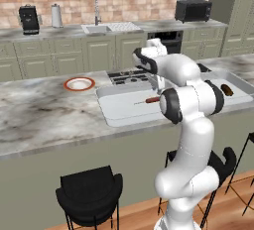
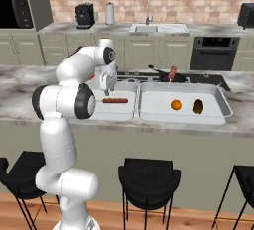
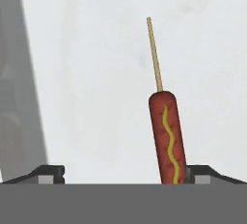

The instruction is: Place the cold items (sweet potato and tangerine) from the fridge in one tupperware on the dining counter. Place the warm items (kebab skewer and hot dog) in the stove area in another tupperware.

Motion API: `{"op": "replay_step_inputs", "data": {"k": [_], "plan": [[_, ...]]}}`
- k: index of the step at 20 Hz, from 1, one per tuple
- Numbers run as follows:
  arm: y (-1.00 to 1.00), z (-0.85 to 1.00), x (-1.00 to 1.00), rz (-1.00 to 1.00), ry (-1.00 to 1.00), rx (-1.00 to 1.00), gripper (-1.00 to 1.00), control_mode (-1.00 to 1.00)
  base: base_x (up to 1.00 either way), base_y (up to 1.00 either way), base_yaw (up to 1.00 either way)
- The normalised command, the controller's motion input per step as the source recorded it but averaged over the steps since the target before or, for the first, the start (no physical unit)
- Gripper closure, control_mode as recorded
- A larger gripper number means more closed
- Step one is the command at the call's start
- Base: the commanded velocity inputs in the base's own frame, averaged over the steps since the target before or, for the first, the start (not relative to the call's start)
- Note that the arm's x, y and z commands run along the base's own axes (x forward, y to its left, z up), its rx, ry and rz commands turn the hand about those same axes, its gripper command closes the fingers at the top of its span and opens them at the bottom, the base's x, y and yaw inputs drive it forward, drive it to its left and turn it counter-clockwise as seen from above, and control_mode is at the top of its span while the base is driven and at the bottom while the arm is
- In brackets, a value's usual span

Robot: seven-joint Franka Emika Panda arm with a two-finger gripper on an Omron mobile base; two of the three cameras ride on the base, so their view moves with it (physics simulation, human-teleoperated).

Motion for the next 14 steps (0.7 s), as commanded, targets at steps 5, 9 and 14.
{"op": "replay_step_inputs", "data": {"k": [5,9,14], "plan": [[0.05,0.55,-1.00,-0.42,-0.09,0.09,-1.00,-1.00,0.00,0.00,0.00],[0.24,0.15,-1.00,-0.23,-0.26,0.02,-1.00,-1.00,0.00,0.00,0.00],[0.41,0.27,-1.00,-0.13,-0.25,-0.11,-1.00,-1.00,0.00,0.00,0.00]]}}
